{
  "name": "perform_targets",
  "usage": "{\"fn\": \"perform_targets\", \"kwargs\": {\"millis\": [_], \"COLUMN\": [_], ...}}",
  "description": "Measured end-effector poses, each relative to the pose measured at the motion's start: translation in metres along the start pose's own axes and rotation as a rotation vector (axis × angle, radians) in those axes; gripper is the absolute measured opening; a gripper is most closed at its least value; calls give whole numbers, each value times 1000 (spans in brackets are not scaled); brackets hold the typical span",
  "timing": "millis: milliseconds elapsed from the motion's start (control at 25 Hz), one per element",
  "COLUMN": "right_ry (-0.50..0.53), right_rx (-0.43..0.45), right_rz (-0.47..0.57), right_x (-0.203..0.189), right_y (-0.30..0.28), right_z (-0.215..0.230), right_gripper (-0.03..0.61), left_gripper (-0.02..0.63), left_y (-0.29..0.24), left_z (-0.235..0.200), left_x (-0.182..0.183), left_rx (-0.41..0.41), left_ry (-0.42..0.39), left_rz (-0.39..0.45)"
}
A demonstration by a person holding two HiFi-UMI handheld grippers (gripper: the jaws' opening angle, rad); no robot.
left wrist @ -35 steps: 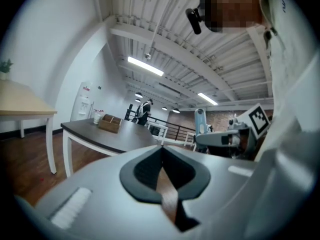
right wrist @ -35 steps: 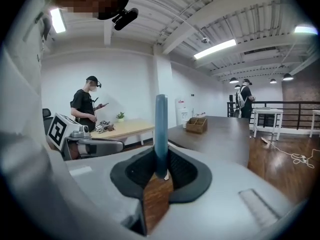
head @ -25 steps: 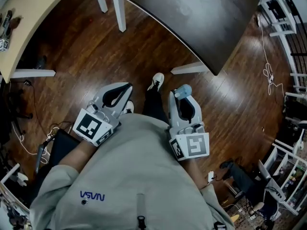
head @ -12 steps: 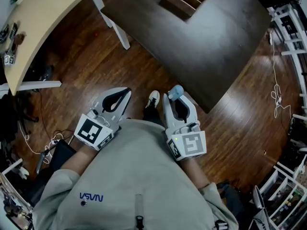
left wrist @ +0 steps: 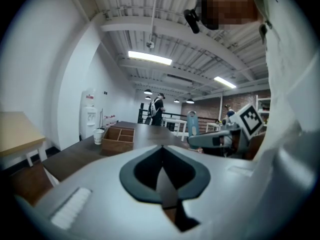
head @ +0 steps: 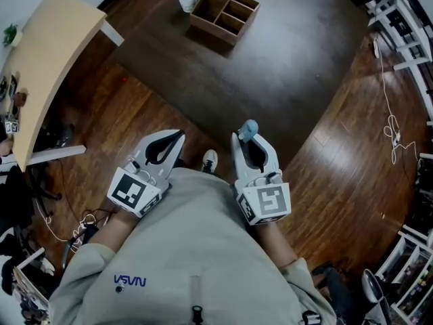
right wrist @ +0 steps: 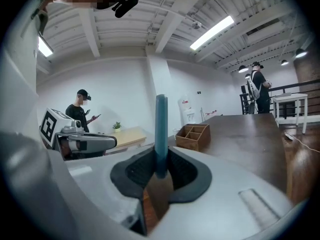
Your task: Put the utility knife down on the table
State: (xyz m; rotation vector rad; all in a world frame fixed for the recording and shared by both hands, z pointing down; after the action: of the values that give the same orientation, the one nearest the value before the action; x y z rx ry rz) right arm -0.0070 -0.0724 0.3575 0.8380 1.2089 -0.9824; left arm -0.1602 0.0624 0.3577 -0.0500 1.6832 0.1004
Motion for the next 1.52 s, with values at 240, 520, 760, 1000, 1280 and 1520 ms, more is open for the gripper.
{"fn": "perform_targets", "kwargs": {"millis": [240, 520, 760, 1000, 1280, 1520], "right_ry": [-5, 3, 21, 24, 24, 35], "right_rx": [-100, -232, -364, -426, -427, -442], "right_rz": [-28, -89, -195, -385, -687, -784], "right_x": [-7, -19, -22, -64, -123, -143], "right_y": [2, -18, -71, -75, -84, -80], "right_z": [30, 54, 91, 105, 118, 121], "right_gripper": [66, 66, 66, 66, 66, 66], "left_gripper": [2, 2, 2, 2, 2, 2], "left_y": [-44, -105, -174, -188, -207, -209], "left_z": [-3, -32, -77, -79, -90, -93], "left_x": [-6, -18, -22, -50, -70, -83], "left_rx": [-82, -221, -332, -400, -468, -502], "left_ry": [33, 67, 93, 133, 138, 146], "left_rz": [-16, -28, -87, -155, -223, -257]}}
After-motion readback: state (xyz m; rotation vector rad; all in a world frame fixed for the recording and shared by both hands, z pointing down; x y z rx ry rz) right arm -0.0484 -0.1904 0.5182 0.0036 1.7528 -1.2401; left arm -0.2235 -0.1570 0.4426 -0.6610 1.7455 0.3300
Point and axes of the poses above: the fingertips, and each gripper's own axes: y backward along the fingers, z to its right, x out of its top, the point moved 7 cm from there along y, backward along the fingers, and after that the axes turned 15 degrees about z, right-handed, at the moved point
